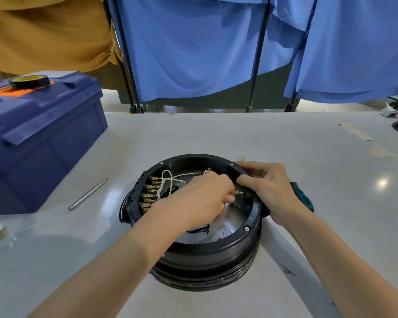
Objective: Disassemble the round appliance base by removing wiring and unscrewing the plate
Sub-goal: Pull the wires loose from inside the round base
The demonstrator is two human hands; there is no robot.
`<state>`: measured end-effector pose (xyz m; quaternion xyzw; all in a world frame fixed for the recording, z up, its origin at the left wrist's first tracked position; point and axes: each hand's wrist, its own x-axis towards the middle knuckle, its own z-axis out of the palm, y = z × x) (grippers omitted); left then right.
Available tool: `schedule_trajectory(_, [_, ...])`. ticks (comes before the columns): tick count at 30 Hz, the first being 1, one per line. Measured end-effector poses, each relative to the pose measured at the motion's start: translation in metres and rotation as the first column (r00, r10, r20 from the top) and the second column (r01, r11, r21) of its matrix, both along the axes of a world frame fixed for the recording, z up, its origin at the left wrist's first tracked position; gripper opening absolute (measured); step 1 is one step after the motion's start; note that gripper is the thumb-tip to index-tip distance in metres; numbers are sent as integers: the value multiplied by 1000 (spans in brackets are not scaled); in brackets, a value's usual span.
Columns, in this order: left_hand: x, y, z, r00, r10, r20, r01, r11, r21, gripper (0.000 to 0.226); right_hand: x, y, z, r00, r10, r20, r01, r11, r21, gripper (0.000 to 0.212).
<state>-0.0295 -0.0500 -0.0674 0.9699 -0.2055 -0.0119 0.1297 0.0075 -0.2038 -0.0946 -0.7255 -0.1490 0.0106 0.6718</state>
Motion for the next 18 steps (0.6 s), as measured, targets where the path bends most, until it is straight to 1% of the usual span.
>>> schedule_trajectory(2, [1,1,1,1000,0,8,-1,999,34,31,0,0,0,1000,1,-6,-1,1000,-1,54])
schedule_trajectory(6, [-5,-2,6,994,-1,113,-15,990,140,39,1,0,-2,1000,-3,-12,3,1000,7,51])
schedule_trajectory(9, [-8,-5,8,979,-4,202,-45,971,237,32,2,0,-2,1000,-1,-11,1,1000,8,50])
schedule_trajectory(11, [-9,-8,7,960,-41,276,-47,951,305,31,2,-1,-3,1000,-3,-13,4,1000,11,49])
schedule_trajectory(14, [-9,-12,4,937,-102,335,-22,937,348,33,2,-1,-4,1000,4,-16,-3,1000,23,49])
schedule_trajectory(15, [-8,-7,4,934,-101,343,-35,930,367,30,2,-2,-4,1000,2,-16,-2,1000,28,49])
schedule_trajectory(17, [-6,16,9,941,0,339,-140,911,389,16,3,-3,-4,1000,-11,-18,12,999,31,49])
schedule_trajectory(18, [-6,29,11,934,58,352,-199,904,379,12,4,-3,-4,1000,-21,-21,22,999,31,49])
